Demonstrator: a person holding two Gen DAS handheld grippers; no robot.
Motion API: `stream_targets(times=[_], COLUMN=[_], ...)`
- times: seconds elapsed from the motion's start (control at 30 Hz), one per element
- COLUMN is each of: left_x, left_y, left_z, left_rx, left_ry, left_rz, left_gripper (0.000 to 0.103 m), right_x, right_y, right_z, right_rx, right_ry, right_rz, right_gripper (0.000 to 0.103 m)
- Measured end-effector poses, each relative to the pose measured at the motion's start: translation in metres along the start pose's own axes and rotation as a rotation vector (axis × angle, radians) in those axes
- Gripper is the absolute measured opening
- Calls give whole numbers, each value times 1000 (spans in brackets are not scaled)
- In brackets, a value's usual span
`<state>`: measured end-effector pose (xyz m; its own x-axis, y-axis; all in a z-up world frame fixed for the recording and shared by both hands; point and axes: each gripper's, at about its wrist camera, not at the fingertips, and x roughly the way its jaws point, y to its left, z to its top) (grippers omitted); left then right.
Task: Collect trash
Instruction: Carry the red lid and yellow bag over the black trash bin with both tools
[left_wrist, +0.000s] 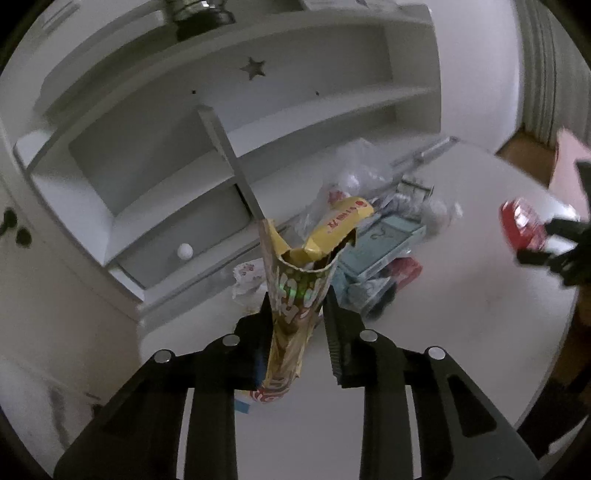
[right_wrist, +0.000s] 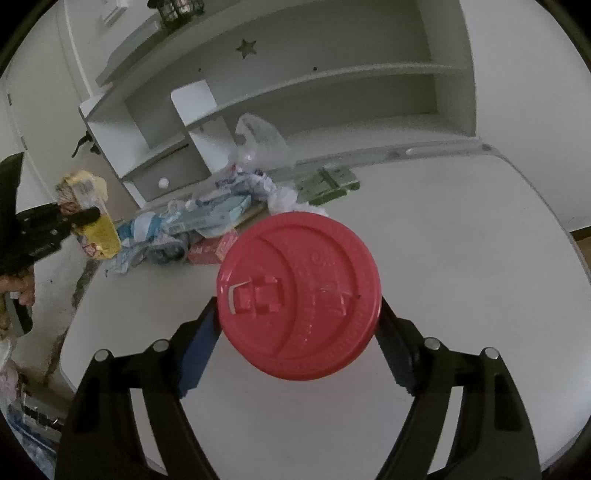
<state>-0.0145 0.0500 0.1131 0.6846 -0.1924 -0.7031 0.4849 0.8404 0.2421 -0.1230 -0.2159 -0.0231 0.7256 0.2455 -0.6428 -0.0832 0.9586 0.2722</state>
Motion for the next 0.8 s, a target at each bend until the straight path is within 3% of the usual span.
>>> stream_targets(times=[0.13, 0.3, 0.5, 0.53, 0.67, 0.8], left_x=[-18, -46, -72, -75, -72, -14], left_y=[-21, -100, -263, -309, -442, -553], left_z=[-1, 20, 61, 65, 53, 16], left_rx=[-39, 17, 145, 188, 361, 434], left_ry=[-66, -167, -267, -273, -227, -35], left_rz=[-73, -214, -484, -560, -736, -834], left_gripper=[24, 25, 25, 25, 25, 25], right_x=[-3, -88, -213, -230, -269, -249], right_y=[-8, -32, -129, -149, -242, -319], right_z=[-3, -9, -66, -79, -149, -224], right_rx=[39, 22, 111, 144, 335, 553], right_ry=[15, -101, -175, -175, -117, 13], right_rz=[35, 0, -148, -168, -260, -243], right_gripper=[76, 76, 76, 76, 76, 76])
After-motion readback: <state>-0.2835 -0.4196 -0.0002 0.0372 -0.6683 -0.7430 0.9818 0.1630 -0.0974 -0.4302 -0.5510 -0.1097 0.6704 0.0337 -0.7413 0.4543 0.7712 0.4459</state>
